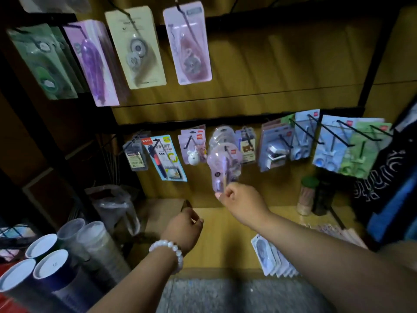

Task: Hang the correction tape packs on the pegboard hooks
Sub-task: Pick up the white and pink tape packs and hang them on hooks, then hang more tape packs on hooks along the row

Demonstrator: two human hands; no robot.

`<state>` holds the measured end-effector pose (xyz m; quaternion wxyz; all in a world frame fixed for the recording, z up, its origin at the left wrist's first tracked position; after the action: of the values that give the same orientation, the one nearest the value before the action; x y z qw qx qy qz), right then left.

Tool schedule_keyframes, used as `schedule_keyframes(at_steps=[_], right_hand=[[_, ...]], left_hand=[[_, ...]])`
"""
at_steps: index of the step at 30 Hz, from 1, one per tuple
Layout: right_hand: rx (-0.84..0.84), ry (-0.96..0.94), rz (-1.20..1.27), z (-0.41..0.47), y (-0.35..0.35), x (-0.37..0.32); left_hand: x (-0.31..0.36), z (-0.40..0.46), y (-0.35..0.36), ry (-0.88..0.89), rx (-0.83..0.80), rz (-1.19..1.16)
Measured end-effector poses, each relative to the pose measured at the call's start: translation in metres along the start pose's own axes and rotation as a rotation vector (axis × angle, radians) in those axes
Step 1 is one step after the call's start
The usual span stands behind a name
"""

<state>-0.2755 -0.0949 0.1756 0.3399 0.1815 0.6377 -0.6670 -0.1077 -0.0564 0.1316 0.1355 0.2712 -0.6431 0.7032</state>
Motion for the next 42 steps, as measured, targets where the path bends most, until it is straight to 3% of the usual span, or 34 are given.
schedule_keyframes(at_steps=[5,11,16,22,28,34,40,42], right_hand=[[-0.099,0.212,-0.171,0.004,0.022,0.086],[-0.104,0.456,-0.182,0.012,0.033,0.178],[-0.138,0.555,-0.174,0.01,0.054,0.226],[-0.188,0.572,-0.209,0.012,0.082,0.252],[-0.04,0.565,-0.125,0.025,0.127,0.272],[0.065,0.622,-0.252,0.034,0.148,0.279],[0.034,0.666,-0.467,0.038,0.16,0.283],[0.016,0.705,-0.439,0.037,0.16,0.281]], left_hand=[[-0.008,0.006,0.046,0.015,-0.125,0.102],[-0.019,0.019,0.095,0.005,-0.225,0.111],[-0.025,0.027,0.134,0.012,-0.308,0.12],[-0.035,0.035,0.17,0.003,-0.366,0.1],[-0.051,0.045,0.195,0.015,-0.396,0.108],[-0.062,0.049,0.211,-0.008,-0.431,0.083],[-0.069,0.05,0.218,-0.044,-0.466,0.05],[-0.07,0.05,0.218,-0.045,-0.467,0.043]])
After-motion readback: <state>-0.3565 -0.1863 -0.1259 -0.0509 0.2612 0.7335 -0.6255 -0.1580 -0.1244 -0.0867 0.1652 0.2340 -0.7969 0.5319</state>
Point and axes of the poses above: each hand's wrist, its own z-axis towards the middle knuckle, its own y-axis out of the palm, x = y × z, the point moved 3 cm from there along z, towards the middle knuckle, and after that the axes turned 2 degrees about y, right-handed, at the moved point
